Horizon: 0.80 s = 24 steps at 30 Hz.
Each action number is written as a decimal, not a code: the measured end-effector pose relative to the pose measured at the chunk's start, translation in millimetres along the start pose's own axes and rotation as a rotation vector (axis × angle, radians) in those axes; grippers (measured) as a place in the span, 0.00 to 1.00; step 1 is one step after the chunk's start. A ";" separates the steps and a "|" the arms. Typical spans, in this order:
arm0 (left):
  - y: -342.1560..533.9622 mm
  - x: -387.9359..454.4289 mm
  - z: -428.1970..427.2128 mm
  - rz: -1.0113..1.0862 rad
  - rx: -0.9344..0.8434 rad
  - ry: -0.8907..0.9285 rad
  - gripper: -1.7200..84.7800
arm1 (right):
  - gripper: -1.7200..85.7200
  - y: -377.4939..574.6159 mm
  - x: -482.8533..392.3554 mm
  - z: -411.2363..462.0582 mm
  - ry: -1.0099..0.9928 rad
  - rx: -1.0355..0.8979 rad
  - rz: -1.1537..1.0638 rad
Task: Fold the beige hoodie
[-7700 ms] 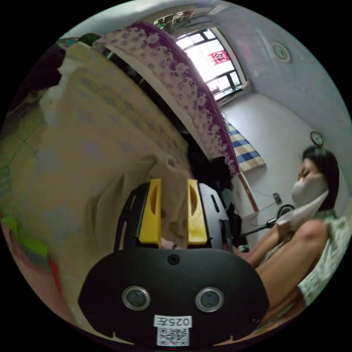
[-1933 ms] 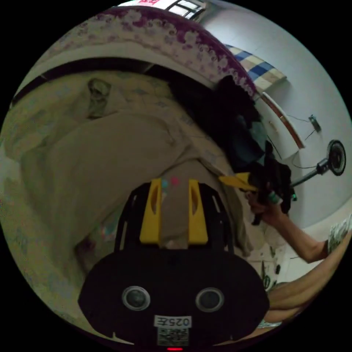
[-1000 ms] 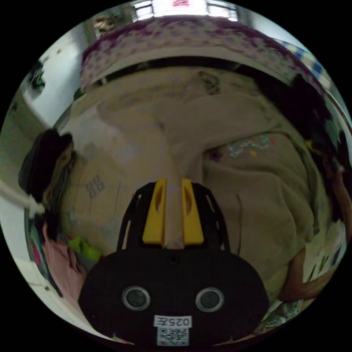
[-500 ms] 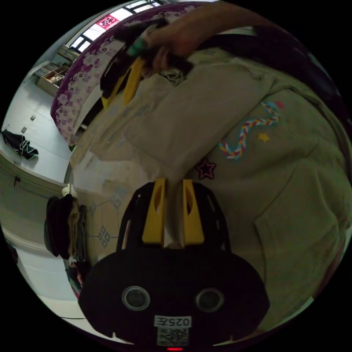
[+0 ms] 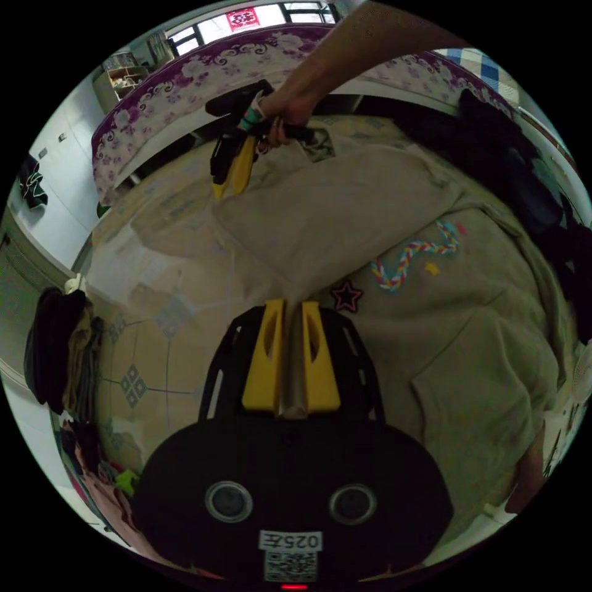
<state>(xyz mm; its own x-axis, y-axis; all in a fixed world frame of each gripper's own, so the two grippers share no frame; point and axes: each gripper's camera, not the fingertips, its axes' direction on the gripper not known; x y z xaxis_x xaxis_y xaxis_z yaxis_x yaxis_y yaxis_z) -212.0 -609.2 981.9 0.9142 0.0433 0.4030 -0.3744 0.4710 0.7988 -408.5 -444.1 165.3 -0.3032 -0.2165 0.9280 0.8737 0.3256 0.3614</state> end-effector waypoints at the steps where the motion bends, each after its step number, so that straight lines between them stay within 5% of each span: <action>1: 0.3 -2.4 -0.3 0.004 0.001 -0.003 0.03 | 0.15 -4.2 2.0 1.5 0.005 -0.027 0.004; 5: 3.3 -27.2 -0.2 -0.018 0.007 0.027 0.03 | 0.15 -25.9 6.6 19.4 0.115 -0.210 0.004; 12: 8.1 -82.2 -11.5 -0.135 0.026 0.124 0.02 | 0.02 -50.5 -12.6 7.3 -0.064 -0.228 -0.091; 19: 35.2 -162.0 -53.8 -0.356 0.066 0.118 0.00 | 0.01 -71.7 -45.1 -25.9 -0.098 -0.146 -0.193; 24: 57.0 -204.2 -20.2 -0.391 -0.034 0.228 0.01 | 0.03 -71.2 -33.0 9.6 -0.001 -0.275 -0.116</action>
<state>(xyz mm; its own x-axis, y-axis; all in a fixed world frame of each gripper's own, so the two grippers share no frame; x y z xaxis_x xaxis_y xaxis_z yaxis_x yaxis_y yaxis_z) -416.9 -573.4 936.1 0.9982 0.0478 -0.0374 0.0072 0.5192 0.8546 -464.4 -451.3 109.8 -0.4075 -0.2363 0.8821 0.9034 0.0370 0.4273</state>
